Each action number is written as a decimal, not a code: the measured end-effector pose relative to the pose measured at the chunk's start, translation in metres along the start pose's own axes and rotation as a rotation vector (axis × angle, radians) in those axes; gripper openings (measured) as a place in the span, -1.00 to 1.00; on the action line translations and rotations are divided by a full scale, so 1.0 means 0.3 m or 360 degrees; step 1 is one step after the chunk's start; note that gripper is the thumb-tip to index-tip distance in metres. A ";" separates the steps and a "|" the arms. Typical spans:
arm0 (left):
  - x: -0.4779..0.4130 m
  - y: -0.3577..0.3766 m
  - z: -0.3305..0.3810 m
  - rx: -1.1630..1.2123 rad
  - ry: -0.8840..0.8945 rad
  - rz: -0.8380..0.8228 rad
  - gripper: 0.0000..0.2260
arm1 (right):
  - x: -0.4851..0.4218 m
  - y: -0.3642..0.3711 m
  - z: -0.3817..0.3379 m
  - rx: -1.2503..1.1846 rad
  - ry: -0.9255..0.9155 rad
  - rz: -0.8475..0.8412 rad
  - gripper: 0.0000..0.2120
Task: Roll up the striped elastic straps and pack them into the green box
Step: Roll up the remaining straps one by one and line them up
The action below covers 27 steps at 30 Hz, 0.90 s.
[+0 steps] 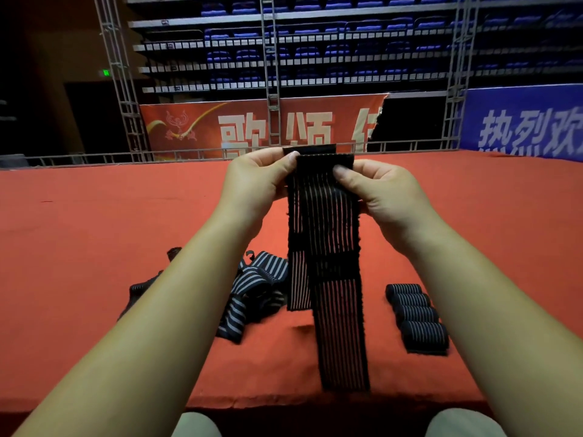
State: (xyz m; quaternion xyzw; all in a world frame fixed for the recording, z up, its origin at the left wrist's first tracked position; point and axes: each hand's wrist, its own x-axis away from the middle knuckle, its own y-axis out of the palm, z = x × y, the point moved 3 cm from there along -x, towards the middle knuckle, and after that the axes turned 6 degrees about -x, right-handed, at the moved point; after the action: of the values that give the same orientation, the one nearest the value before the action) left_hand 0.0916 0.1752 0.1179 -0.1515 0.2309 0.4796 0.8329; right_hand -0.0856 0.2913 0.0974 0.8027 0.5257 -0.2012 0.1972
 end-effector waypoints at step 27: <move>0.076 0.021 0.001 -0.0157 0.0108 -0.0365 -0.70 | 0.004 -0.005 0.011 0.0163 0.0063 0.0093 -0.82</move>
State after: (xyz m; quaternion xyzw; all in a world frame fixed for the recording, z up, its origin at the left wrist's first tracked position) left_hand 0.0960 0.1950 0.1060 -0.2339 0.2163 0.3866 0.8655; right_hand -0.0868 0.2910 0.0938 0.8305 0.4950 -0.2059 0.1512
